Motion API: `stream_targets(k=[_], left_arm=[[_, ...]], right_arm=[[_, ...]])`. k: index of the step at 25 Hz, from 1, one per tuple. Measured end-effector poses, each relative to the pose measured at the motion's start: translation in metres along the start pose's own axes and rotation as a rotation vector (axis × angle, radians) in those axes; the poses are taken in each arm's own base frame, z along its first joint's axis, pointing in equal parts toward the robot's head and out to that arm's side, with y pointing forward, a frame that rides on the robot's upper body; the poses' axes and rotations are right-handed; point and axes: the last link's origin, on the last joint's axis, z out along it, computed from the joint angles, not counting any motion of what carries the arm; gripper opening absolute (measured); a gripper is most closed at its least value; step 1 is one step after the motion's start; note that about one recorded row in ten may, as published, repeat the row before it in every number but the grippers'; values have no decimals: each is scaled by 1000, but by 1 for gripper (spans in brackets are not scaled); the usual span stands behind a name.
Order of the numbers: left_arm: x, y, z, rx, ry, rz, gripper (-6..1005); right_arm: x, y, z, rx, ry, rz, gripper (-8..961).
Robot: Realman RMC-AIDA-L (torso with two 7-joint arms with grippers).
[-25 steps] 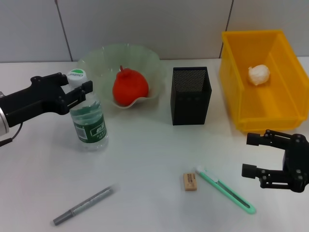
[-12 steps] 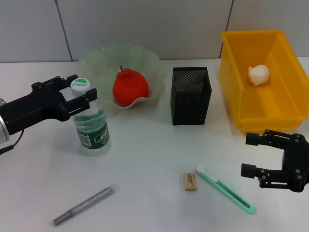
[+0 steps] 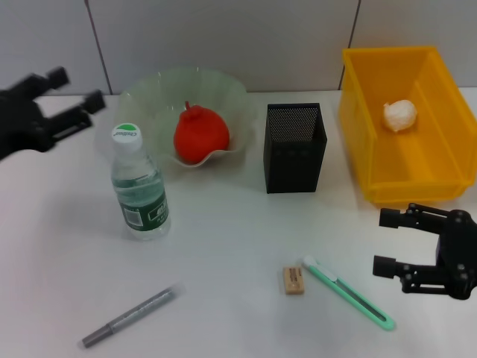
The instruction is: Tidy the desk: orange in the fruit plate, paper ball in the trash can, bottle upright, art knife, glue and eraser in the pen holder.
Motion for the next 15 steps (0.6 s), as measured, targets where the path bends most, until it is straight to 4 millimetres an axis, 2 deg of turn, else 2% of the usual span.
stream_targets(k=[2,3,5,6,7,8,9,11,12,13,15], left_arm=[[0,0,0,0,0,0,779],[14,0,-23,-28,67,18,791],[18,3,-40,-69,95,19,814],[18,3,-40,-69,95,19,814],[17,6,-50,-89,102,23,813],[12,13,-65,-130,111,42,812],[9,17,-72,-141,107,51,812],[1,23,-83,-151,89,54,811],[-7,28,-90,-157,64,49,811],[-7,28,-90,-157,64,49,811],[-17,33,-96,-161,40,40,811]], right_arm=[[-8,-3,-1,5,21,22,783],[-8,-3,-1,5,21,22,783],[-19,-9,-1,18,59,54,782],[-24,-12,-1,27,80,70,782],[-39,-18,1,44,123,93,781],[-39,-18,1,44,123,93,781],[-46,-21,4,47,146,109,781],[-63,-26,13,55,214,145,780],[-78,-32,24,78,299,167,780],[-78,-32,24,78,299,167,779],[-96,-37,39,113,410,169,778]])
